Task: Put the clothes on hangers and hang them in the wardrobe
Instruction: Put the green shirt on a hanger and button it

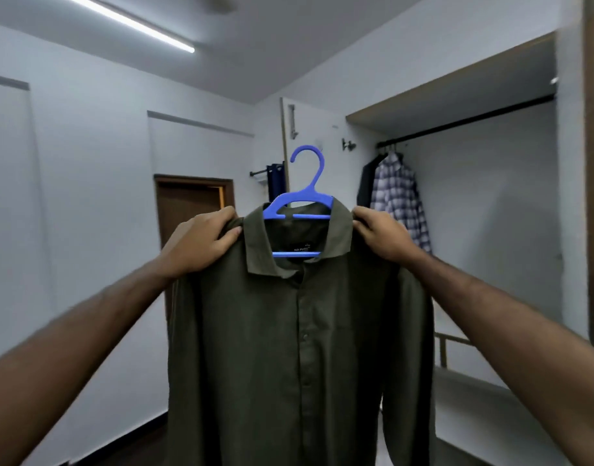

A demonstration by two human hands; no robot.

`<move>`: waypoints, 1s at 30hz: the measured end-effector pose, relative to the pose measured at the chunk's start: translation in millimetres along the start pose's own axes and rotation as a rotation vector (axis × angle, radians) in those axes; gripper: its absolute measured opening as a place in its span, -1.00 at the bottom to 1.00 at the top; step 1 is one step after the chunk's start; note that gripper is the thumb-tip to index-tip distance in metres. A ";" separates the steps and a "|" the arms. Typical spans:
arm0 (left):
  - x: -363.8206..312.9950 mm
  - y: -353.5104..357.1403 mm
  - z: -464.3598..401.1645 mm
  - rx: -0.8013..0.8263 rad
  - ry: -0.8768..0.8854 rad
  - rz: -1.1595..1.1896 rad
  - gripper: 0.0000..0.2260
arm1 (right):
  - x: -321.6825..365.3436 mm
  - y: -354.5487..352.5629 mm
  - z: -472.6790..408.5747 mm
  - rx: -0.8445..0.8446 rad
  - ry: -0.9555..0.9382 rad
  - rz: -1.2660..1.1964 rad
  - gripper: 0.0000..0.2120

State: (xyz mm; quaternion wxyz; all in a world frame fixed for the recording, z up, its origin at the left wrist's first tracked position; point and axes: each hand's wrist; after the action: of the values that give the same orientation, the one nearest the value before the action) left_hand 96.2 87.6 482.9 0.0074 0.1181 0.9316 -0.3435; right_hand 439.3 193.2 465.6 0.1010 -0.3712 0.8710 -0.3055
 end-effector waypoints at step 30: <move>-153.5 383.7 -393.6 -0.149 0.176 0.169 -0.80 | -398.6 34.4 -145.1 -0.070 0.446 0.333 -0.46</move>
State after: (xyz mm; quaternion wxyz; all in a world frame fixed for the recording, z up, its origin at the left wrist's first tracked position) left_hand 358.3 589.7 553.3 -0.0369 0.2249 0.9383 -0.2600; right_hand 641.4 560.4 539.5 -0.0571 -0.1500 0.9307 -0.3287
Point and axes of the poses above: each hand's wrist, its own z-axis away from the middle knuckle, its own y-axis out of the palm, x = y × z, and after that the axes turned 11 degrees about -y, right-handed
